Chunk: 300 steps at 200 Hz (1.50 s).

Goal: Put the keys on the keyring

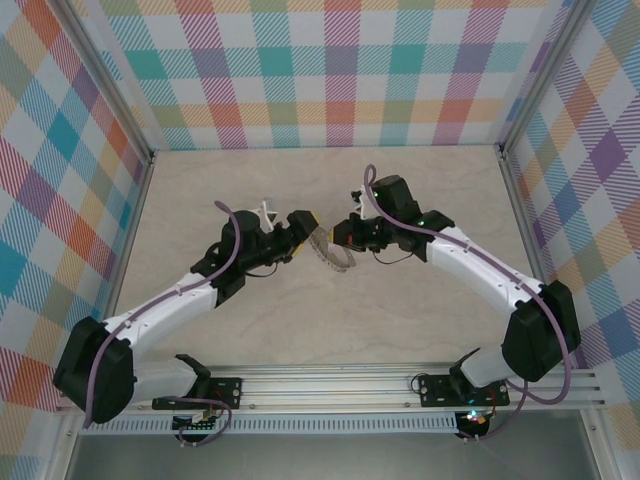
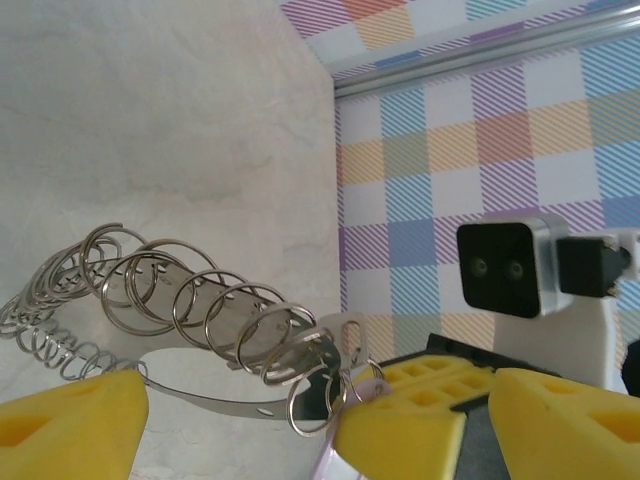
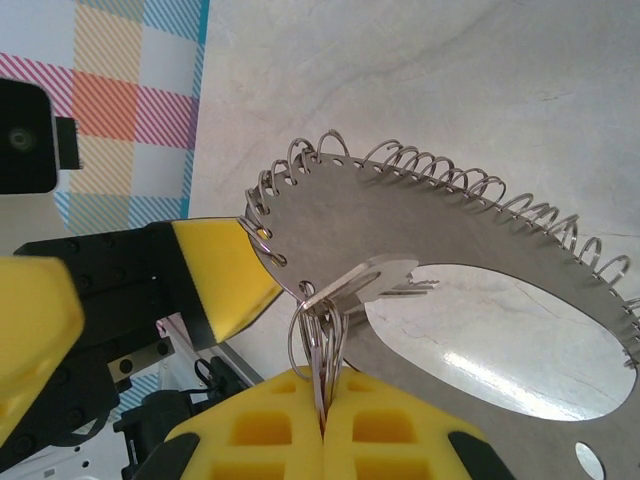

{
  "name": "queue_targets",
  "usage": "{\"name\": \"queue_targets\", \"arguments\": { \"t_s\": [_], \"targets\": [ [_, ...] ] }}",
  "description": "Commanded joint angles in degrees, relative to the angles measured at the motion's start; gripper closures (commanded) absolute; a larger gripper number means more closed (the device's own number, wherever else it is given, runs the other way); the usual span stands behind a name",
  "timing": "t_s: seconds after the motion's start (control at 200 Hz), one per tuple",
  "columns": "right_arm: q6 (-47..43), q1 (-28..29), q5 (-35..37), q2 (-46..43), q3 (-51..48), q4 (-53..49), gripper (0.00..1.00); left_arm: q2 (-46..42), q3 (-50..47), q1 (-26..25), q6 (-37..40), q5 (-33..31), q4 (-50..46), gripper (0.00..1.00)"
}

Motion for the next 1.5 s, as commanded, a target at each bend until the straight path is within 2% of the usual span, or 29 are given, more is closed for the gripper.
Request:
{"name": "queue_targets", "arguments": {
  "t_s": [0.0, 0.335, 0.435, 0.53, 0.655, 1.0, 1.105, 1.29, 1.35, 1.44, 1.495],
  "targets": [
    [-0.81, -0.4, -2.64, 0.4, 1.27, 3.7, 1.0, 2.05, 2.97, -0.73, -3.24, -2.53, -1.16, 0.12],
    [-0.4, -0.39, -4.25, 0.93, -0.57, 5.58, 1.0, 9.71, 5.47, -0.82, -5.92, -3.81, -1.47, 0.12],
    [-0.28, -0.4, -4.41, 0.93, -1.17, 5.96, 1.0, 10.7, 5.94, -0.82, -6.23, -3.57, -0.94, 0.14],
    [-0.25, -0.37, -4.35, 0.89, -1.61, 6.29, 1.0, 11.11, 5.98, -0.82, -6.4, -3.21, -0.25, 0.25],
    [-0.04, -0.37, -4.33, 0.94, -1.99, 6.67, 1.0, 11.3, 5.65, -0.78, -6.75, -3.09, 0.57, 0.5],
    [0.2, -0.4, -4.18, 0.59, -2.36, 7.0, 1.0, 11.29, 6.22, -0.96, -6.07, -3.53, -0.13, 0.85],
    [0.08, -0.44, -3.72, 0.23, -1.95, 6.59, 1.0, 11.45, 7.15, -0.99, -4.56, -3.24, -1.11, 1.0],
    [-0.06, -0.66, -3.62, -0.86, -2.19, 5.88, 1.0, 11.04, 9.03, -1.0, -0.29, -3.69, -3.47, 1.0],
    [-0.02, -0.96, -3.39, -1.56, -2.74, 5.68, 0.87, 10.68, 9.85, -1.0, 1.99, -4.08, -4.46, 1.0],
    [0.02, -1.92, -3.4, -3.66, -4.65, 5.66, 0.56, 9.45, 10.4, -0.96, 6.49, -5.07, -4.76, 1.0],
    [0.35, -2.88, -2.87, -5.91, -6.33, 5.53, 0.45, 8.33, 10.79, -1.0, 10.21, -5.72, -5.01, 1.0]
  ]
}}
